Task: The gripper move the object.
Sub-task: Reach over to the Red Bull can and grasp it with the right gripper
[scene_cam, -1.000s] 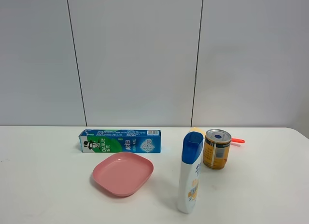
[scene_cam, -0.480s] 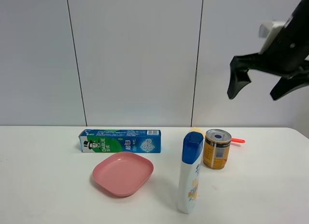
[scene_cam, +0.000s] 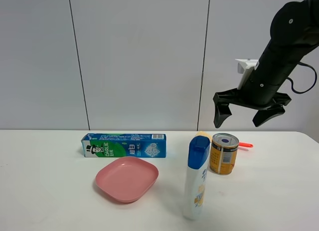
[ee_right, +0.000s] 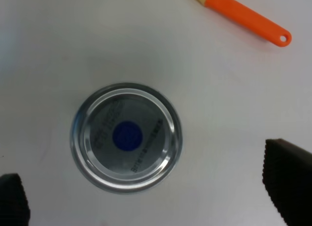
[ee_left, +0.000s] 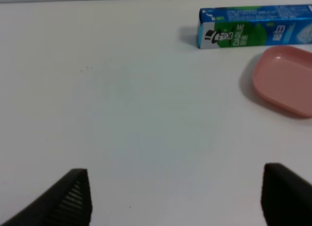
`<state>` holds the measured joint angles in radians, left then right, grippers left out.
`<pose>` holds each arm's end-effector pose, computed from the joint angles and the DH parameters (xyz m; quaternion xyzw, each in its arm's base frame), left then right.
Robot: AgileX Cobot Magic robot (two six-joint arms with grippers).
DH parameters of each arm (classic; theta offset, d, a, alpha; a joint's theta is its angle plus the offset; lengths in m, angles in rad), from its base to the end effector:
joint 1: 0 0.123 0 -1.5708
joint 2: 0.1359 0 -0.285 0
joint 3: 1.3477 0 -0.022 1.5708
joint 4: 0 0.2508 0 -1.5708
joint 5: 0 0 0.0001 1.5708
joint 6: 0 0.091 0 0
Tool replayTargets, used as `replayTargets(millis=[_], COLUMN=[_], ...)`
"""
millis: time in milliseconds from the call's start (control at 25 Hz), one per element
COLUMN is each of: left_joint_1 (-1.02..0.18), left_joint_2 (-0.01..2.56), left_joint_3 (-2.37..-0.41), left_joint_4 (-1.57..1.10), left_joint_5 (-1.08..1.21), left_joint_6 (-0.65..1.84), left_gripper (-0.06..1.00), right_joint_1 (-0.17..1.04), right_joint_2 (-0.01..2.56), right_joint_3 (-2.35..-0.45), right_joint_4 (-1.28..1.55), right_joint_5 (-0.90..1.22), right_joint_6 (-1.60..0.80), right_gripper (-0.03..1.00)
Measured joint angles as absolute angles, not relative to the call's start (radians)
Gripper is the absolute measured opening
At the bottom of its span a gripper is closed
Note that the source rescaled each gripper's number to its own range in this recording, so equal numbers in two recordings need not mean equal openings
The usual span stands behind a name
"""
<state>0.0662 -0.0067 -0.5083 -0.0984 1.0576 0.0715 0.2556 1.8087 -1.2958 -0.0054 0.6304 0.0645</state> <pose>-0.0064 -0.0082 0.2801 0.0044 0.8474 -0.0127 0.5307 0.3738 0.0974 0.2255 -0.0940 0.9625 0.0385 0.2516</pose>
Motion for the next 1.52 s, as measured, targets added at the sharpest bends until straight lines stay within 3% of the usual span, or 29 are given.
replayTargets(millis=[800, 1080, 1320, 1400, 1520], left_joint_1=[0.066, 0.066, 0.066, 0.066, 0.066], left_joint_2=[-0.007, -0.007, -0.007, -0.007, -0.007], left_joint_3=[-0.508, -0.508, -0.508, -0.508, -0.508], left_joint_4=[-0.098, -0.098, -0.098, -0.098, -0.098], left_joint_5=[1.058, 1.058, 1.058, 1.058, 1.058], left_joint_6=[0.071, 0.071, 0.071, 0.071, 0.071], left_gripper=[1.00, 1.00, 1.00, 1.00, 1.00], right_joint_1=[0.278, 0.278, 0.278, 0.278, 0.278], right_joint_2=[1.953, 2.009, 2.032, 2.040, 2.044], right_joint_3=[-1.297, -1.297, -1.297, -1.297, -1.297], right_joint_4=[-0.014, -0.015, -0.016, -0.019, -0.030], right_joint_5=[0.511, 0.487, 0.476, 0.471, 0.466], right_joint_6=[0.065, 0.065, 0.065, 0.065, 0.065], right_gripper=[0.99, 0.95, 0.79, 0.63, 0.26])
